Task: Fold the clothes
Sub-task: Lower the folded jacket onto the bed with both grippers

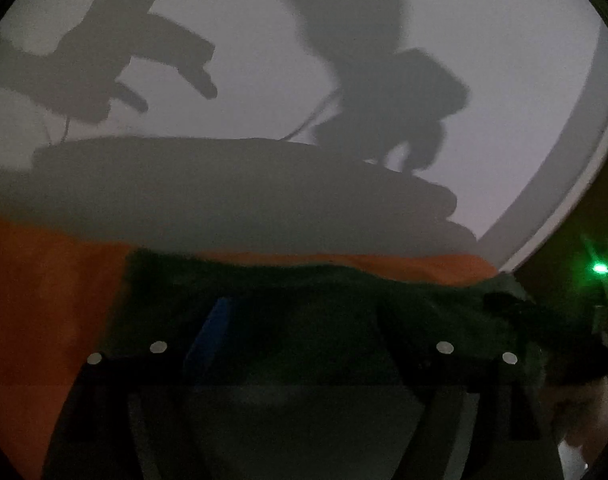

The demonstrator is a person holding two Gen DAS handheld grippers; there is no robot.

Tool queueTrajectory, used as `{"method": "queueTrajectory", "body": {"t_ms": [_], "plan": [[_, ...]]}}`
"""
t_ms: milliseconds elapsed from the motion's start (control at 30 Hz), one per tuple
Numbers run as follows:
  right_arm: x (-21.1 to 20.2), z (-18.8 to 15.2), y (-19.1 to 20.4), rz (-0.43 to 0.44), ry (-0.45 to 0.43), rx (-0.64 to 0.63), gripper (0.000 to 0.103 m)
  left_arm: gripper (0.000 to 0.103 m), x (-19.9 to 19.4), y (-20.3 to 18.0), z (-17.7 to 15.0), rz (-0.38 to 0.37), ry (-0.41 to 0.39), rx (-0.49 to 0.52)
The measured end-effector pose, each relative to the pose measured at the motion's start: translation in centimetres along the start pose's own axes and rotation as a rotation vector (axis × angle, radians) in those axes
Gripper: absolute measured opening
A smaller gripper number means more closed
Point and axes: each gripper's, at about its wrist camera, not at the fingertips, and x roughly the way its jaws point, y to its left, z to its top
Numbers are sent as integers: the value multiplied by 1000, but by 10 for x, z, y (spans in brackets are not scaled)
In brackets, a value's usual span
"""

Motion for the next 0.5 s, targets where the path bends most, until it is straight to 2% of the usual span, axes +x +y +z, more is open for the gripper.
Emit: {"method": "queueTrajectory", "body": {"t_ms": [67,133,233,300,400,467,500], "plan": [[36,-1,7,-19,55,21,30,80,25,-9,7,21,23,26],[55,-11,11,-44,37,20,30,81,52,-15,5,63,70,69],[62,-19,23,-80,-32,-36,30,83,80,-7,-25,134,131,109],[66,-19,21,-56,-36,-28,31,83,65,-6,-34,135,64,103],[67,-13,11,-13,-21,-11,29,83,70,-15,-36,169,64,138],[57,-2,3,3,-18,-37,19,83,69,-9,-37,175,71,155],[52,-1,-10,2,-27,-14,3,84,58,0,-35,189,55,157]]}}
